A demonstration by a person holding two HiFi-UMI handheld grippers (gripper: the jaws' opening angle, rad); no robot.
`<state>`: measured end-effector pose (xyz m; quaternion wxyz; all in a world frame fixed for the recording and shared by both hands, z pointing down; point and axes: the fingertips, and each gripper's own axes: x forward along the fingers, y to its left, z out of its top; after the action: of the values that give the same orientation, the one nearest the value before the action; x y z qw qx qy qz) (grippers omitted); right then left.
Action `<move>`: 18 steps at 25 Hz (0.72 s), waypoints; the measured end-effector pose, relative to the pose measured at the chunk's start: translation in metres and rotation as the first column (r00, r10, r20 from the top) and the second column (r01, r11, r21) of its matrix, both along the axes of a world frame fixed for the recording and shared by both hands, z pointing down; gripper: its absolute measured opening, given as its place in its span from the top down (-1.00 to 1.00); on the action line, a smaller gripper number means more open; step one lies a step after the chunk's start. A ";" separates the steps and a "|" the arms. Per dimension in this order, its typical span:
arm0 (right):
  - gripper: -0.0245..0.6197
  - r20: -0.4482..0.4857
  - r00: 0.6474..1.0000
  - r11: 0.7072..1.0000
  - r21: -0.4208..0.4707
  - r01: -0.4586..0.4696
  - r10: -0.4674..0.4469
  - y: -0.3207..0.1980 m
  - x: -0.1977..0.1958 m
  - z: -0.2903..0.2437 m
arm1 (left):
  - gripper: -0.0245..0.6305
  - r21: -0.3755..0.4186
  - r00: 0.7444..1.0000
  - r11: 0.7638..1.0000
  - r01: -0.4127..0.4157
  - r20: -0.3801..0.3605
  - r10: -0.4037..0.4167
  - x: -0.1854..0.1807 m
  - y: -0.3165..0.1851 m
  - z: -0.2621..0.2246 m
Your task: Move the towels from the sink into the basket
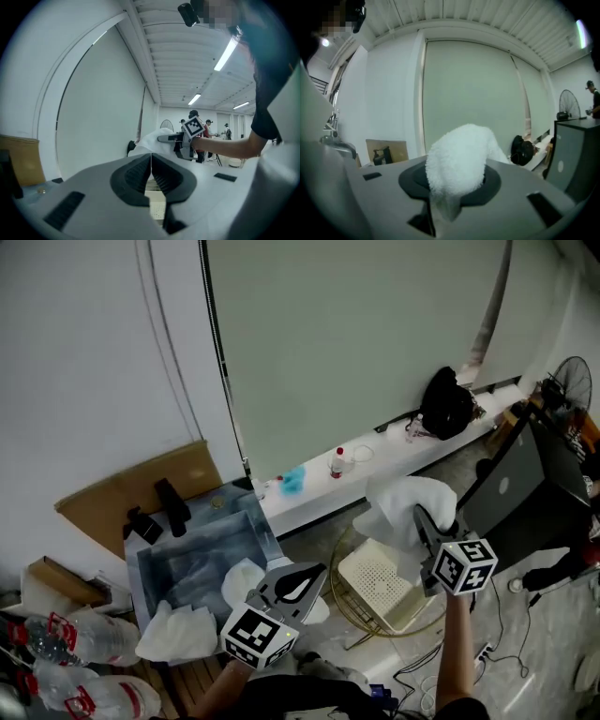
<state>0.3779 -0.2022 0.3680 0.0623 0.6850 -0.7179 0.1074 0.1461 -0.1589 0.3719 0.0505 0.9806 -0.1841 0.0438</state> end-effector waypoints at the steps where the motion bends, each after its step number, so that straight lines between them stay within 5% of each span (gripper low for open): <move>1: 0.57 0.008 1.000 0.999 -0.019 -0.026 0.026 0.012 0.012 0.010 | 0.90 -0.010 1.000 1.000 -0.023 -0.001 0.023 0.011 0.006 0.003; 11: 0.57 0.088 0.975 0.955 -0.238 -0.178 0.204 0.106 0.078 0.149 | 0.90 -0.114 0.970 0.964 -0.241 -0.005 0.242 0.106 0.066 0.034; 18: 0.56 0.168 0.951 0.872 -0.464 -0.155 0.259 0.132 0.078 0.285 | 0.90 -0.125 0.953 0.949 -0.290 0.055 0.299 0.142 0.094 0.055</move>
<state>0.4557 -0.0703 0.6531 0.1239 0.7090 -0.5985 0.3518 0.2884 -0.0650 0.4270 0.0934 0.9903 -0.0345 0.0973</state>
